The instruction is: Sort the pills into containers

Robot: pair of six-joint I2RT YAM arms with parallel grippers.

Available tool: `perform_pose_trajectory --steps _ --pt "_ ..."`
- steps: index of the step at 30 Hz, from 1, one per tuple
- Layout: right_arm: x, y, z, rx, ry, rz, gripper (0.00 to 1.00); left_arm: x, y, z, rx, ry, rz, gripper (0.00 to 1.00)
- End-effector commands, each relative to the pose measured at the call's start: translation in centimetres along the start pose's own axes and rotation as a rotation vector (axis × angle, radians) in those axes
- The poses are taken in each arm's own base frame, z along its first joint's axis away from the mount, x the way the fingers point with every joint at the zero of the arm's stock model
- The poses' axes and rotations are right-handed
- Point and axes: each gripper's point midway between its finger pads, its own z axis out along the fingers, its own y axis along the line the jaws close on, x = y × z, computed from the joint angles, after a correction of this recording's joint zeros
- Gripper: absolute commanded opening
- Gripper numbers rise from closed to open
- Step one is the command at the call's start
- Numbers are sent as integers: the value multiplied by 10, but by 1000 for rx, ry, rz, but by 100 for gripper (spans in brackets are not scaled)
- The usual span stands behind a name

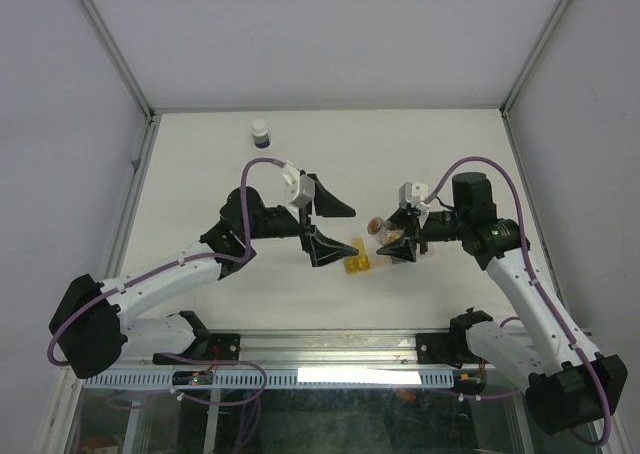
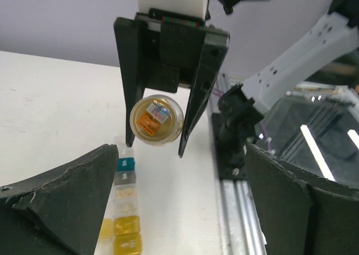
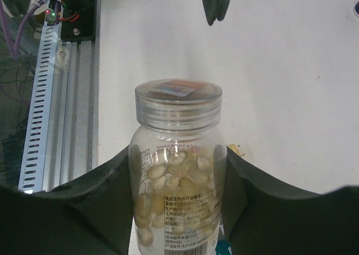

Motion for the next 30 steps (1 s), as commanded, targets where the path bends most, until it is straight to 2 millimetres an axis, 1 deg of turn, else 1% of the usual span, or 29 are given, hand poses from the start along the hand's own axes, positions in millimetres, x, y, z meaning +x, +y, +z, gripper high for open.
perform_pose_trajectory --steps 1,2,3,6,12,15,17,20,25,27,29,30 --pt "-20 -4 -3 7 -48 -71 0 -38 7 3 -98 -143 -323 99" --pt "-20 -4 -2 6 -48 -69 0 -35 15 7 -144 -121 -377 99" --pt "-20 -5 -2 8 -47 -68 0 -32 21 12 -196 -91 -393 99" --pt "-20 -5 -2 8 -47 -66 0 -22 32 22 -330 -17 -370 99" --pt "-19 -6 -2 9 -44 -62 0 -16 35 36 -338 31 -384 99" --pt "-19 -6 -2 11 -43 -63 0 -13 33 43 -302 42 -380 99" --pt "-18 -6 -2 11 -42 -60 0 -11 30 47 -273 52 -381 96" --pt "-17 -7 -1 11 -41 -57 0 -9 25 53 -239 65 -389 83" --pt "-18 -7 -1 10 -41 -59 0 -7 20 55 -211 79 -395 57" --pt "-18 -7 -1 11 -41 -60 0 -4 19 55 -204 90 -394 39" --pt "-18 -7 -2 11 -42 -59 0 -3 15 56 -171 103 -374 30" --pt "-18 -7 -2 11 -43 -60 0 0 11 57 -145 116 -361 28"
